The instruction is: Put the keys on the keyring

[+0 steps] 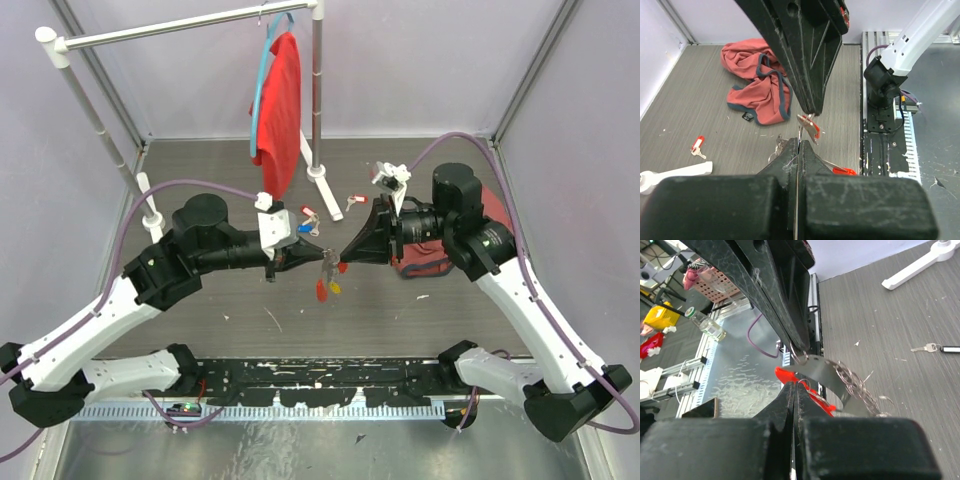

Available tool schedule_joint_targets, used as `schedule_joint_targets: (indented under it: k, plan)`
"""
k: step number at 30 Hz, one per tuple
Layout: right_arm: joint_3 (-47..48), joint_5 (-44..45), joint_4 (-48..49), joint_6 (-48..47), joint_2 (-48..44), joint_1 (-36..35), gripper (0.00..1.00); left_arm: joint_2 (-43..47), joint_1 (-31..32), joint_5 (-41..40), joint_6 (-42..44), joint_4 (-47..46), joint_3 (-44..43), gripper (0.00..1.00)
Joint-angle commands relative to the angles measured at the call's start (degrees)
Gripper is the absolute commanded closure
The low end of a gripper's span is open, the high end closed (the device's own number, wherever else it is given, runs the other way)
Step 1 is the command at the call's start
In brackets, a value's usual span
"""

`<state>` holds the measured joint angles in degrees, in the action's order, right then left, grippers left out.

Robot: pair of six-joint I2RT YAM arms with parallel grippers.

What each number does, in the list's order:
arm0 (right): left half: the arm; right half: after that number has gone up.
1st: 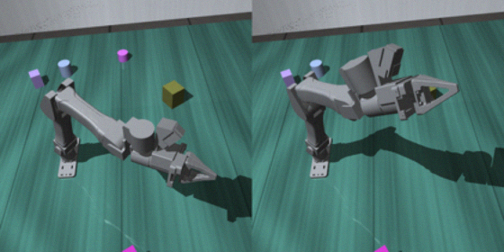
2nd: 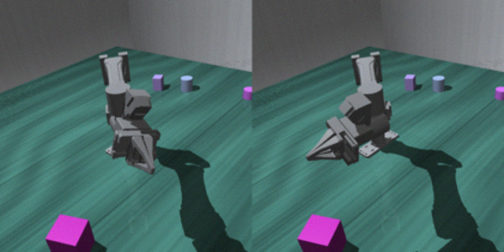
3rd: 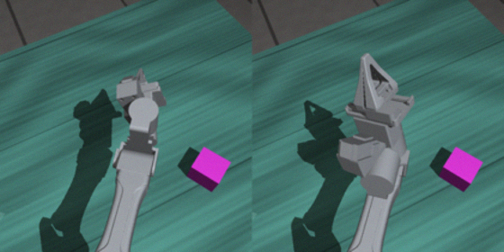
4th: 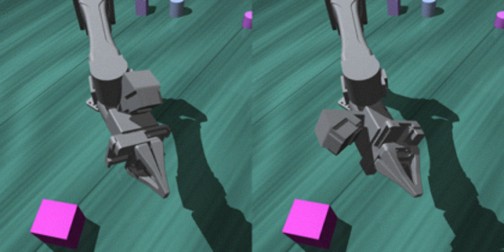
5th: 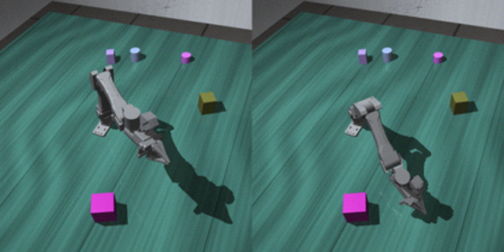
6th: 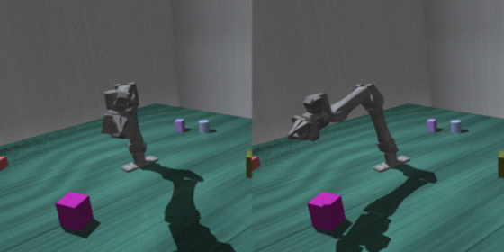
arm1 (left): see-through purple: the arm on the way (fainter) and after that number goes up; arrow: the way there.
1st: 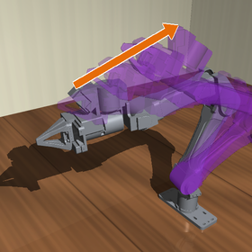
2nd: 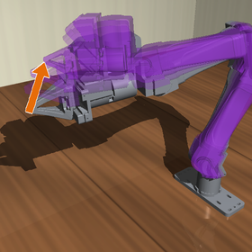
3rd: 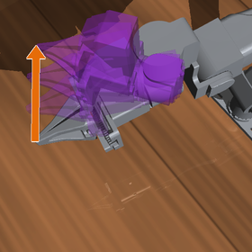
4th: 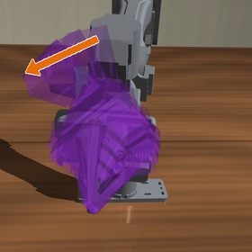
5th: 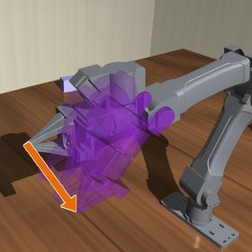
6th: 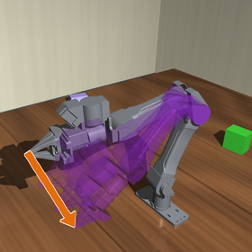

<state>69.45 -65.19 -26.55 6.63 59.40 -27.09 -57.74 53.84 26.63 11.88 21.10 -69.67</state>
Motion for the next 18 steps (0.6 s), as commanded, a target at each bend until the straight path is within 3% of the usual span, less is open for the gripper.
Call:
schedule_joint_targets:
  k: [1, 18]
  plan:
    - [2.96, -1.69, 3.39, 0.49, 0.23, -2.46, 0.99, -1.3, 2.42, -3.55, 2.96, 1.25, -3.75, 1.0]
    - [2.62, 5.91, 6.23, 0.86, -1.67, -5.52, 0.99, -1.77, 5.53, -7.36, 4.07, 2.72, -4.73, 1.0]
